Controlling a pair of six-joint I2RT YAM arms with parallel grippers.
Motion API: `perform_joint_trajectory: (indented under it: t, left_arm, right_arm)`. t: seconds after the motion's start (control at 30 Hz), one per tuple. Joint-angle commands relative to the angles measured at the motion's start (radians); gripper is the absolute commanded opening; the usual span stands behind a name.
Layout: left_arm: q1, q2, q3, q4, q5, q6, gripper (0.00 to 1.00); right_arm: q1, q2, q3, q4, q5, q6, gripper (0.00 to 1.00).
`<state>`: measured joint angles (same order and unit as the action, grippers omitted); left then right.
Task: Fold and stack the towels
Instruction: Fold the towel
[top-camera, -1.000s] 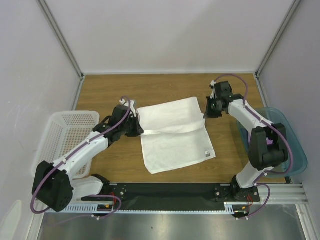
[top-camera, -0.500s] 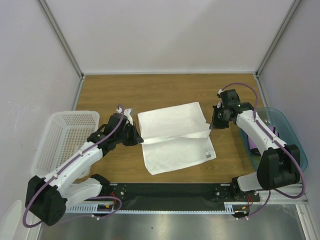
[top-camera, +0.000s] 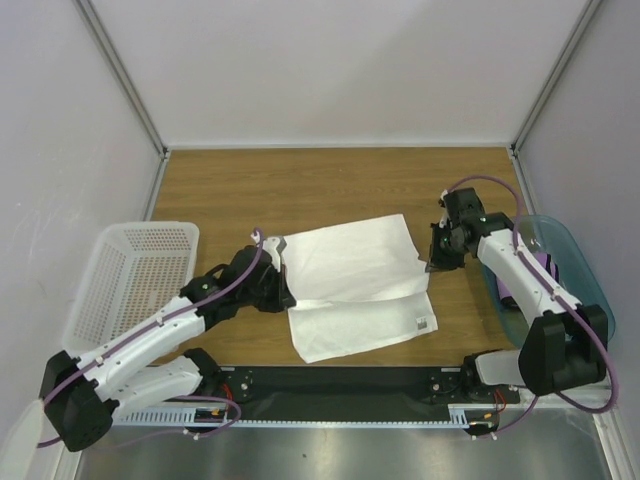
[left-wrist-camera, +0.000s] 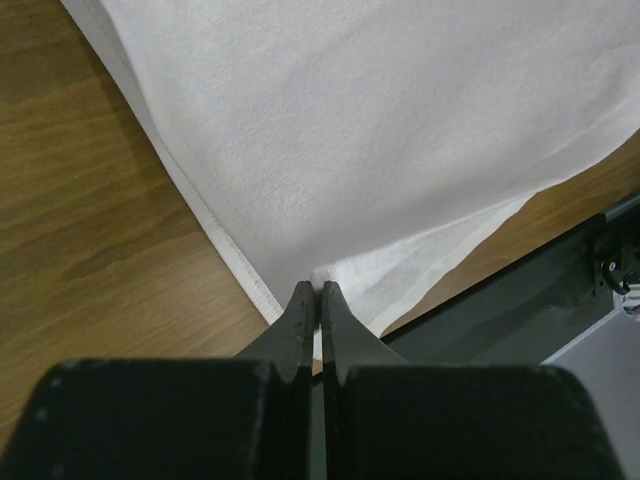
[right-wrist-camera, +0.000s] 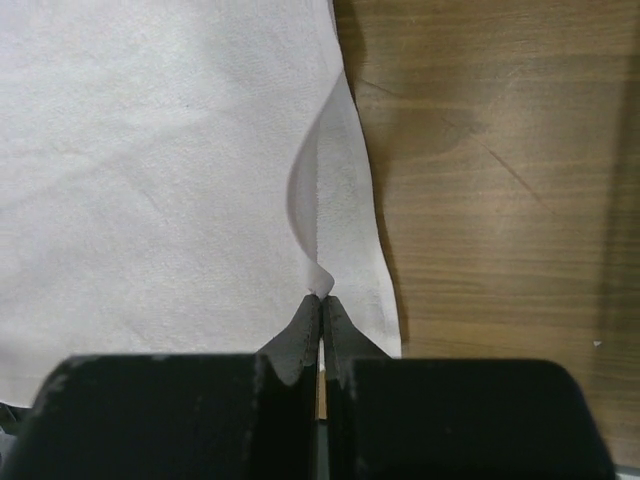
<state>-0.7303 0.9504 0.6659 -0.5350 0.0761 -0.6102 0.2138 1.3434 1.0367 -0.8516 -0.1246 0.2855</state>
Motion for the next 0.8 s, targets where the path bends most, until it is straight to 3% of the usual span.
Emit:
perform_joint_trajectory:
  t: [0.0, 0.3, 0.53, 0.77]
  left_arm:
    - [-0.032, -0.045, 0.009, -0.042, -0.073, -0.025, 0.00]
    - [-0.110, -0.119, 0.000, -0.040, -0.073, -0.017, 0.00]
    - [-0.188, -0.055, -0.051, -0.043, -0.125, -0.077, 0.00]
    - [-0.213, -0.002, -0.074, -0.062, -0.144, -0.122, 0.00]
  right_arm:
    - [-0.004, -0.078, 0.003, -0.037, 0.005, 0.007, 0.00]
    - [-0.002, -0.191, -0.053, -0.087, 0.006, 0.024, 0.00]
    - [0.001, -0.191, -0.167, -0.072, -0.053, 0.040, 0.00]
    - [0.025, -0.152, -0.161, -0.122, -0.056, 0.075, 0.00]
